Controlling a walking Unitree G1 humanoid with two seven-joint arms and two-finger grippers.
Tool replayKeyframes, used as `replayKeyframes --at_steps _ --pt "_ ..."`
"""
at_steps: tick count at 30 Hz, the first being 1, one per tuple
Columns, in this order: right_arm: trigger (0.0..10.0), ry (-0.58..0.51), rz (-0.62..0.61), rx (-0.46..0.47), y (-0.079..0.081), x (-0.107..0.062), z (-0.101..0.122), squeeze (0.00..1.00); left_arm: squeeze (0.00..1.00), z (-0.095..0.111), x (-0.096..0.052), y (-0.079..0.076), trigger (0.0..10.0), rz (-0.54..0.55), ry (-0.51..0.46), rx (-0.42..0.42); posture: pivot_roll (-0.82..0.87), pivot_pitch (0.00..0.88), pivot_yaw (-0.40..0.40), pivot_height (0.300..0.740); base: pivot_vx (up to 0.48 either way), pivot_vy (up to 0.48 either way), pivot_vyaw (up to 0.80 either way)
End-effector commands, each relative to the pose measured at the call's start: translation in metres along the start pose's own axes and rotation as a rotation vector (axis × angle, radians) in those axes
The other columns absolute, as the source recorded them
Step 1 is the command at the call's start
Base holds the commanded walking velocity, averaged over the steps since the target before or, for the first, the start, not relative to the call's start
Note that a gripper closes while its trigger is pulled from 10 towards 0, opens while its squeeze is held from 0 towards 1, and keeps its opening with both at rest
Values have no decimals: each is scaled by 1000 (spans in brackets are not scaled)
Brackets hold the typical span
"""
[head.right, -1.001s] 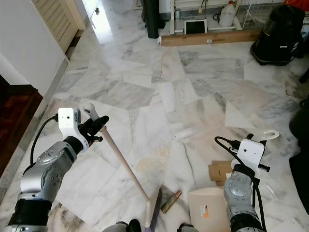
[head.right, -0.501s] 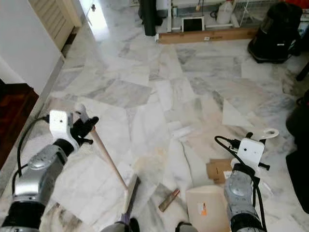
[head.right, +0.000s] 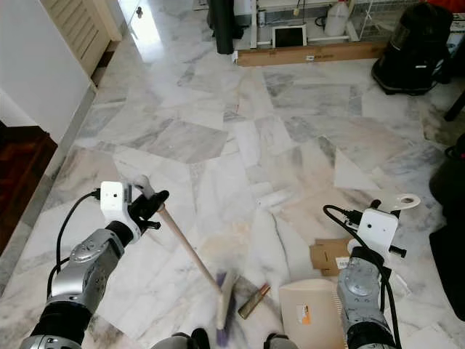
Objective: Sweep floor
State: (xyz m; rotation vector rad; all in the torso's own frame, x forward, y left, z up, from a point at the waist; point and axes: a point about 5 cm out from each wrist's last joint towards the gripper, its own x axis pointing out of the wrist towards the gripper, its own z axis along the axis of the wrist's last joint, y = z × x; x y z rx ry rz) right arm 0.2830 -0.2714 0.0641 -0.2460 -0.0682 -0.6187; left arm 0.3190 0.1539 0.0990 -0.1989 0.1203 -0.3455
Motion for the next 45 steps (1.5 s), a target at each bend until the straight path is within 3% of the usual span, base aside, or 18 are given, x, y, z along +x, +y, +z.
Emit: replayKeyframes --at_steps 1,7,11,18,21,27,36,40,42,43,45 --pt "10000 70 24 -29 1 -12 -15 0 0 -17 -3 1 10000 -12 89 -21 30 216 117 740 0 0 0" --pt "10000 68 27 -29 1 -12 -15 0 0 -19 1 -2 10000 -5 85 -83 23 218 117 740 0 0 0" --pt "10000 71 30 -27 2 -12 -15 0 0 -14 9 -8 10000 -24 51 -177 19 219 117 740 0 0 0" --pt "10000 79 43 -17 7 -13 -14 0 0 2 22 -16 10000 -86 7 -307 21 213 117 740 0 0 0" --pt "10000 82 45 -14 8 -13 -14 0 0 6 23 -16 10000 -109 4 -332 21 210 115 740 0 0 0" --pt "10000 88 48 -6 11 -12 -13 0 0 19 25 -14 10000 -139 -47 -467 31 197 115 740 0 0 0" --pt "10000 94 54 12 15 -12 -13 0 0 19 22 -14 10000 -159 -32 -483 37 195 112 740 0 0 0" --pt "10000 139 32 105 16 -9 -13 0 0 26 22 -6 10000 -134 -57 -459 40 176 113 740 0 0 0" --pt "10000 156 13 141 16 -8 -13 0 0 30 21 -2 10000 -113 -76 -434 42 165 114 740 0 0 0" --pt "10000 167 -5 186 15 -6 -12 0 0 41 20 6 10000 -44 -138 -379 41 147 115 740 0 0 0" --pt "10000 166 -10 224 16 -3 -9 0 0 55 17 13 10000 8 -207 -348 39 130 113 740 0 0 0"
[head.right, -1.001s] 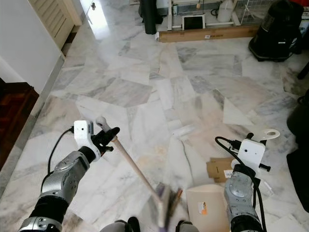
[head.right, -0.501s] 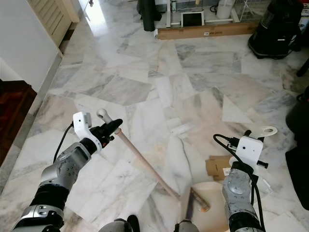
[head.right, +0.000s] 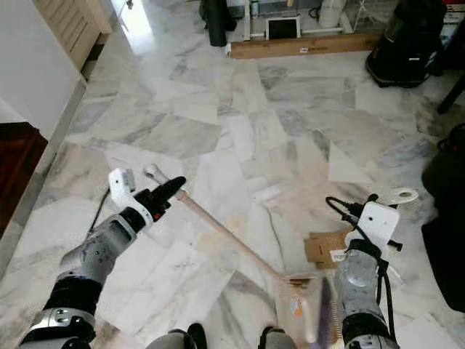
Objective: Sweep floor
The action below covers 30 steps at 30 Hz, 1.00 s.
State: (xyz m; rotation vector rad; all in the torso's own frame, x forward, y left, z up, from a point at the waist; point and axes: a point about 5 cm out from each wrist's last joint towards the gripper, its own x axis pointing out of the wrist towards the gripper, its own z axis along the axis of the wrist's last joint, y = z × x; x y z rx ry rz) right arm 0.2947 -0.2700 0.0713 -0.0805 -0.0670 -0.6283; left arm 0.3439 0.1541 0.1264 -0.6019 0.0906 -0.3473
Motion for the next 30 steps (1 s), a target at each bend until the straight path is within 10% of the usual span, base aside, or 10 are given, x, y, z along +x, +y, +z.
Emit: replayKeyframes --at_steps 1,9,30 --pt "10000 114 -5 69 7 -12 -18 0 0 27 -1 1 10000 21 -119 44 39 130 113 740 0 0 0" --pt "10000 81 59 108 17 -11 -12 0 0 70 -19 -10 10000 61 -296 252 43 19 106 740 0 0 0" --pt "10000 34 5 234 -5 -13 -7 0 0 61 -31 10 10000 173 -261 429 -6 0 98 740 0 0 0"
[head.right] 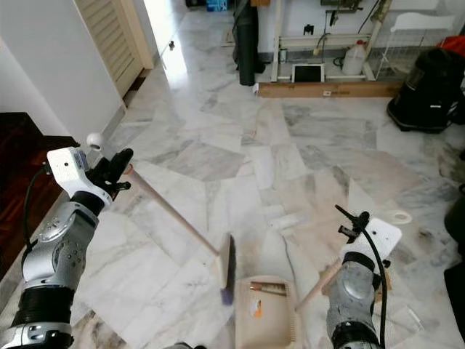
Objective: Sweep floor
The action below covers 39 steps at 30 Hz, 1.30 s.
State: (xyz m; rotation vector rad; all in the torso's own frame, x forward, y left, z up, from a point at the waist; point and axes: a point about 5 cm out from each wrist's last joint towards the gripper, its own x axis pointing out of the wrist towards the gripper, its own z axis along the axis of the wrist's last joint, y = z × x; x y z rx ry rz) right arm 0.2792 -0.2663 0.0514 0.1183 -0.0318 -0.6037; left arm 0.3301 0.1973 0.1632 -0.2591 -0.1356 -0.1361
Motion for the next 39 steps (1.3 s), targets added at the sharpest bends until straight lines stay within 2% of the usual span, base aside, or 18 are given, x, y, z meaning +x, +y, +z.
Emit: replayKeyframes --at_steps 1,8,11,15,19,22,23,29,32,33,37,39 --pt "10000 -60 -6 57 2 3 12 0 0 9 -1 6 10000 15 -42 56 -6 0 98 740 0 0 0" --pt "10000 -121 44 106 5 -4 29 0 0 4 -3 9 10000 33 -41 164 -39 0 82 740 0 0 0" --pt "10000 -143 63 129 9 -7 38 0 0 -1 -5 4 10000 7 -35 212 -50 0 72 740 0 0 0" --pt "10000 -168 80 154 13 -7 50 0 0 -8 -7 -2 10000 -8 -27 226 -61 0 63 740 0 0 0" --pt "10000 -202 120 191 23 -5 67 0 0 -16 -9 -7 10000 8 -29 229 -65 0 46 740 0 0 0" --pt "10000 -205 128 197 25 -4 69 0 0 -16 -10 -8 10000 9 -31 231 -65 0 46 740 0 0 0" --pt "10000 -212 152 192 30 -4 73 0 0 -18 -11 -8 10000 29 -35 233 -75 0 26 740 0 0 0" --pt "10000 -225 218 179 43 -3 83 0 0 -22 -15 -7 10000 66 -42 234 -68 0 17 740 0 0 0" --pt "10000 -224 255 180 50 -3 89 0 0 -26 -18 -12 10000 54 -38 249 -68 0 14 740 0 0 0" --pt "10000 -223 268 187 53 -4 93 0 0 -28 -21 -18 10000 35 -39 258 -68 0 20 740 0 0 0" --pt "10000 -221 265 207 54 -5 95 0 0 -28 -21 -22 10000 19 -40 271 -63 0 24 740 0 0 0" --pt "10000 -202 248 254 55 -6 92 0 0 -27 -20 -26 10000 3 -39 275 -60 0 35 740 0 0 0"
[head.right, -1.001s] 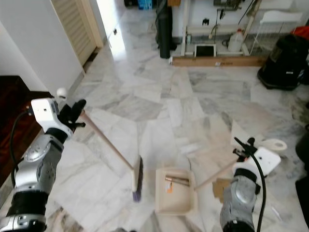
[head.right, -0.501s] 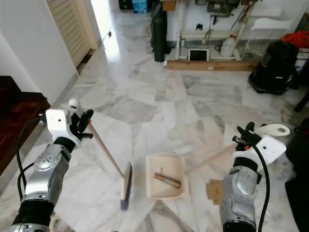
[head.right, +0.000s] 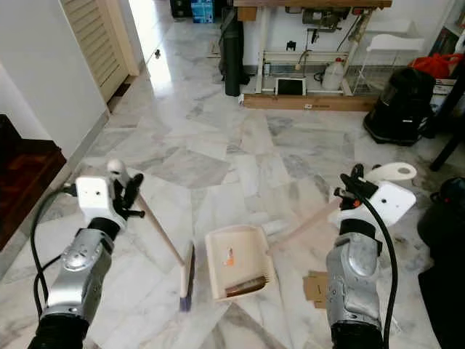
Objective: Sweep floor
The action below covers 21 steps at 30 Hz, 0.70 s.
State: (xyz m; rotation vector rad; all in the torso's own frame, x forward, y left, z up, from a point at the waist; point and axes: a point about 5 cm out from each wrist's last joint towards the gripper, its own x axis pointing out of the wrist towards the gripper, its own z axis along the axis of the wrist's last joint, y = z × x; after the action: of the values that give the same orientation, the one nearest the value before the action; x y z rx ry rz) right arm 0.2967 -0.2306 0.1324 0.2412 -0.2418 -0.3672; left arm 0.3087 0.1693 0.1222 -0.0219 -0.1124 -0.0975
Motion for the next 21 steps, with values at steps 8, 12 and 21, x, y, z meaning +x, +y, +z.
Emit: replayKeyframes --at_steps 8,12,21 --pt "10000 -18 -37 162 13 -2 7 0 0 21 3 0 10000 -23 -78 45 -55 0 60 740 0 0 0" --pt "10000 -1 -33 173 15 -4 7 0 0 20 2 4 10000 -8 -70 62 -54 0 66 740 0 0 0" --pt "10000 -33 -8 108 16 -2 13 0 0 27 4 9 10000 43 -109 93 -50 0 63 740 0 0 54"
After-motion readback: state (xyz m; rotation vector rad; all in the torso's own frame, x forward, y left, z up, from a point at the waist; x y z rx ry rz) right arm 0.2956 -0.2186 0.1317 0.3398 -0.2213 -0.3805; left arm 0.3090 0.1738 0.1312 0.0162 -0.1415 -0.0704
